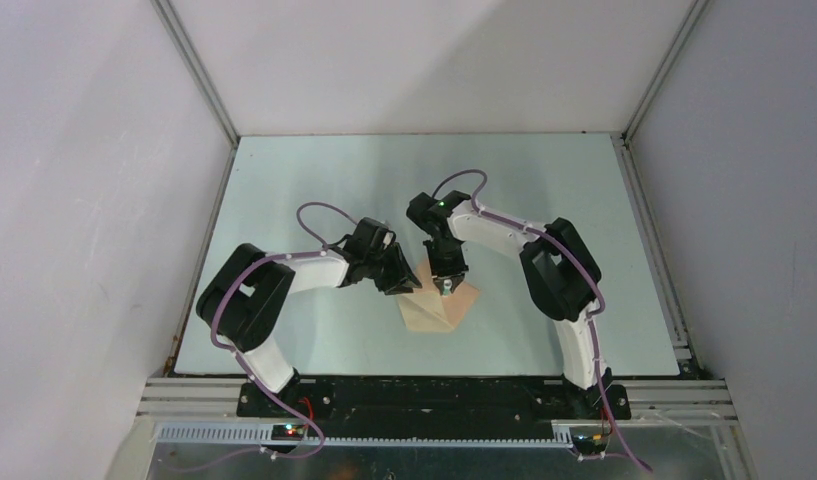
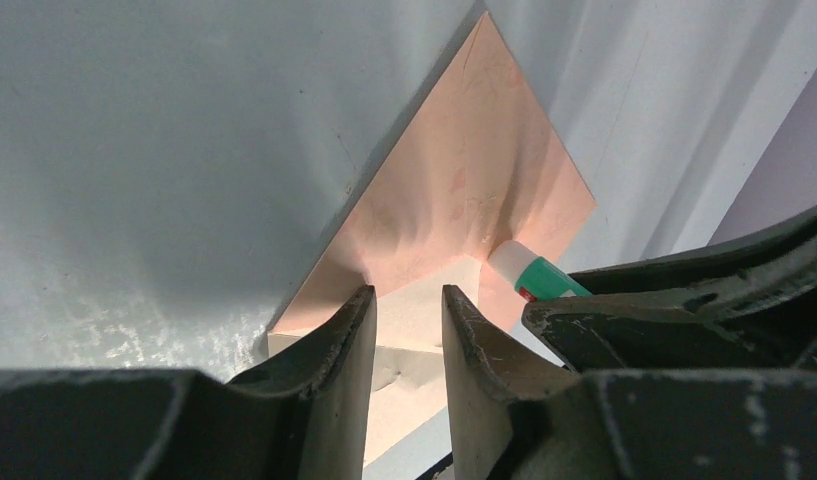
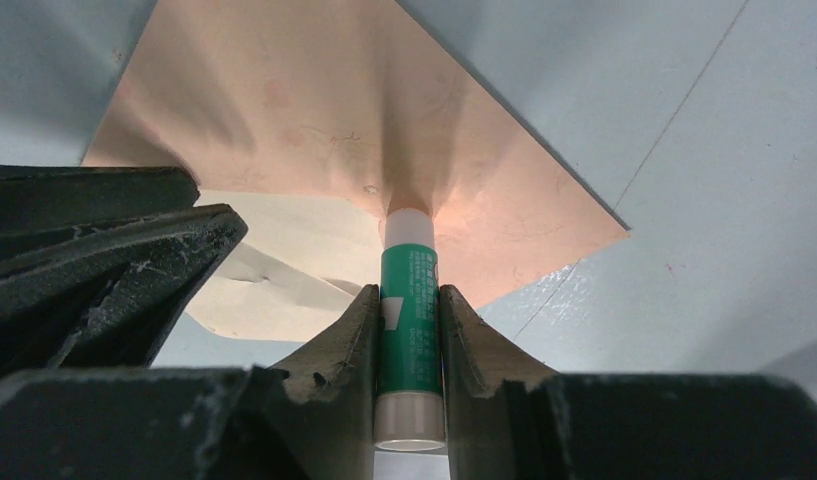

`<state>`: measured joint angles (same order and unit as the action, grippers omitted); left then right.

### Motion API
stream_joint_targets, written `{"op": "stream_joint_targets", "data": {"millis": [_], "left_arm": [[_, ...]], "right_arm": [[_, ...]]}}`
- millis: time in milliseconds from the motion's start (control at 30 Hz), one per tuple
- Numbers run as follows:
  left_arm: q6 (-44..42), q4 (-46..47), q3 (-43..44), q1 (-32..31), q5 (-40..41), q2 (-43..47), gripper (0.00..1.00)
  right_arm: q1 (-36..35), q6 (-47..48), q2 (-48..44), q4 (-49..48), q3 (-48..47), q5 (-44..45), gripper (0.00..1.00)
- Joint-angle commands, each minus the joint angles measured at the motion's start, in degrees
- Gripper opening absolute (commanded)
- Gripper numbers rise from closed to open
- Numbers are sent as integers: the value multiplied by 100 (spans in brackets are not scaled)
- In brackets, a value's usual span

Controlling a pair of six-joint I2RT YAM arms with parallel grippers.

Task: Place the letter into the envelope and seal it
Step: Paint the envelope at the center of the board.

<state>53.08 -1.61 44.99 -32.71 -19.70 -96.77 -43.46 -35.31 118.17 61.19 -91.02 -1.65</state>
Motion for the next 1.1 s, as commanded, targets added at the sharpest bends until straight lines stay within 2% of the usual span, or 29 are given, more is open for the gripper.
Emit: {"op": "stream_joint_targets", "data": {"millis": [0,533,767,967,1067], "left_arm": [[-34,58,-22,-5,-18,29,36],[-10,72,-50,-7,-35,65,36],[15,16,-187,31,-4,545,35],[-140,-414,-345,235,533,1215,32],[-383,-741,-125,270,751,1165,28]], "right_arm": [[-56,66,291,120,-407,59,0],[-170,84,903,247,-1509,-93,0],[-87,63,742,50,-1132,-70,0],[-57,69,615,-13,-954,-55,0],[-57,68,589,-23,-947,-57,0]]}}
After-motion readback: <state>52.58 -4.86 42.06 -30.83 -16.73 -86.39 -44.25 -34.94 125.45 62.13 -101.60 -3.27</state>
